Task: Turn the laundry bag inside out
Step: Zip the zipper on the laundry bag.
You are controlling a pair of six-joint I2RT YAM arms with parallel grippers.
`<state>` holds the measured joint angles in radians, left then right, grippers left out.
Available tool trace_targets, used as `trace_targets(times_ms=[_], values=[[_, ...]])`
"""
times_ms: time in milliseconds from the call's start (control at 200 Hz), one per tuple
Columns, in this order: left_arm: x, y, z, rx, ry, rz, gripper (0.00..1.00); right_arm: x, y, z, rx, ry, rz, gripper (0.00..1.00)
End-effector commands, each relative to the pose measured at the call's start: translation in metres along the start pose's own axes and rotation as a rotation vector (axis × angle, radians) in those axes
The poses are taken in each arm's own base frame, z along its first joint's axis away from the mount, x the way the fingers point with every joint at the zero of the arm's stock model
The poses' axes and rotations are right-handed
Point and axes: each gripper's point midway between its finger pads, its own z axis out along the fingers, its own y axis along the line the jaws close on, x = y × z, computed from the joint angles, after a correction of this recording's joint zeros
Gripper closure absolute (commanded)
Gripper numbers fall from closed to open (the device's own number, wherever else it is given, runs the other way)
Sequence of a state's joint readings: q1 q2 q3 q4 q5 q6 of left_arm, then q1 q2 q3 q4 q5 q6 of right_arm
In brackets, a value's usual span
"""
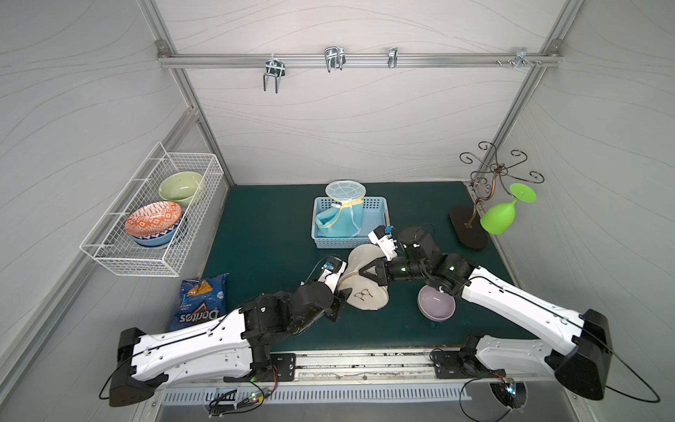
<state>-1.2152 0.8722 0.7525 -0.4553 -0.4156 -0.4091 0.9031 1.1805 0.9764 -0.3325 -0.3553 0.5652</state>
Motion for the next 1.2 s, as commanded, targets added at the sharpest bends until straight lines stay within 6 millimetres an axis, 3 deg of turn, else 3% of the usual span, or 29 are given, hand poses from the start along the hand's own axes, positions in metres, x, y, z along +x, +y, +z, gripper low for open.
trace_targets(times_ms=[0, 305, 435, 575, 660, 710, 735, 920, 1015, 1191], values=[[-0.020, -0.004, 0.004, -0.025, -0.046, 0.058, 0.48, 0.005, 0.009, 0.000, -0.021, 0.042, -0.044, 1.00], [-0.021, -0.005, 0.013, -0.040, -0.058, 0.093, 0.47, 0.014, 0.016, -0.001, -0.066, 0.090, -0.081, 1.00], [-0.015, -0.011, 0.022, -0.026, -0.033, 0.102, 0.62, 0.015, 0.023, 0.003, -0.113, 0.108, -0.080, 1.00], [-0.012, -0.012, 0.028, -0.034, -0.027, 0.092, 0.55, 0.015, 0.032, 0.003, -0.164, 0.117, -0.098, 1.00], [-0.013, -0.015, 0.029, -0.016, -0.032, 0.086, 0.69, 0.014, 0.032, 0.003, -0.166, 0.117, -0.096, 1.00], [-0.013, -0.016, 0.029, -0.008, -0.034, 0.078, 0.86, 0.014, 0.032, 0.003, -0.160, 0.115, -0.096, 1.00], [-0.014, -0.015, 0.028, -0.013, -0.038, 0.070, 1.00, 0.014, 0.030, 0.003, -0.149, 0.113, -0.090, 1.00], [-0.027, 0.005, 0.010, -0.073, -0.129, -0.059, 1.00, 0.007, 0.005, -0.003, -0.081, 0.009, -0.019, 1.00], [-0.033, 0.022, -0.006, -0.085, -0.176, -0.168, 1.00, 0.006, -0.025, -0.011, -0.027, -0.089, 0.064, 1.00], [-0.027, 0.056, -0.029, -0.108, -0.230, -0.335, 1.00, 0.014, -0.051, -0.022, -0.030, -0.190, 0.170, 1.00]])
